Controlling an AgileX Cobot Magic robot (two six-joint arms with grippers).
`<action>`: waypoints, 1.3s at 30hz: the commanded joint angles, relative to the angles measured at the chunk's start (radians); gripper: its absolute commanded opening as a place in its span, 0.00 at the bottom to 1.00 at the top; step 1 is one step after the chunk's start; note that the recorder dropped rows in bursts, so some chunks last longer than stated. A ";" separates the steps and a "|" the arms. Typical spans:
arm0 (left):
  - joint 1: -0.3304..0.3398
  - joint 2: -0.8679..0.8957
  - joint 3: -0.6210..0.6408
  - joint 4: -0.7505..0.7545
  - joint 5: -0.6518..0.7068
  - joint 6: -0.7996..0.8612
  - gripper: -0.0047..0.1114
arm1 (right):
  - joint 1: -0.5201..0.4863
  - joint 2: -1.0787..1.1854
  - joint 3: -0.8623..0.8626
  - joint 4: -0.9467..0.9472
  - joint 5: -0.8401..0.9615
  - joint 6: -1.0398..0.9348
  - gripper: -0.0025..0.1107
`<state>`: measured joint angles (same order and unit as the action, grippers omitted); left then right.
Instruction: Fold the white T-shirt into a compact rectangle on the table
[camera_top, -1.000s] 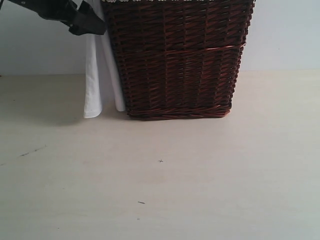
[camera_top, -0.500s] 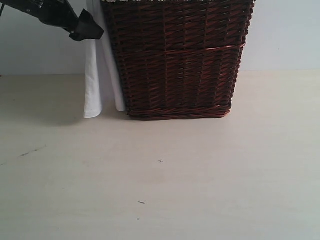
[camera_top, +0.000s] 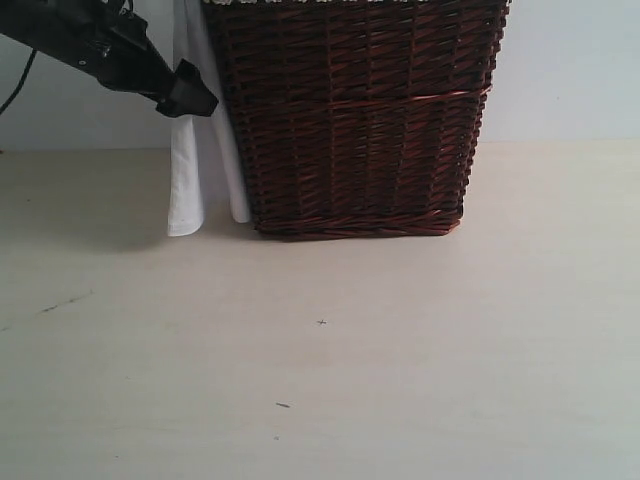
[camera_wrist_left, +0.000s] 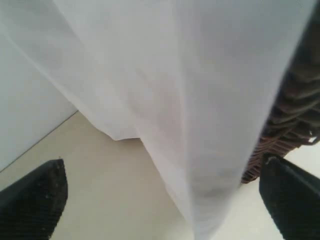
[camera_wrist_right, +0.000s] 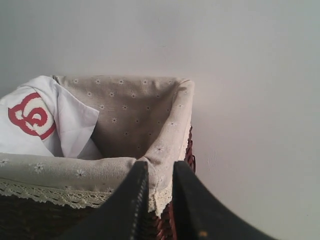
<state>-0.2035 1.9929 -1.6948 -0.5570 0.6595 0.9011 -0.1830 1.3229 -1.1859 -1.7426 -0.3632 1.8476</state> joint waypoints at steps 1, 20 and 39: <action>-0.007 -0.003 -0.006 0.005 -0.013 -0.008 0.94 | 0.002 0.002 -0.007 -0.002 -0.008 -0.005 0.20; -0.007 -0.034 -0.006 0.047 0.005 -0.021 0.04 | 0.002 0.002 -0.007 -0.002 -0.008 -0.005 0.20; -0.005 -0.442 -0.006 0.138 -0.459 -0.015 0.04 | 0.002 0.002 -0.007 -0.002 -0.010 -0.005 0.20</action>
<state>-0.2035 1.6051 -1.6948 -0.4202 0.3367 0.8826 -0.1830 1.3229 -1.1859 -1.7426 -0.3712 1.8476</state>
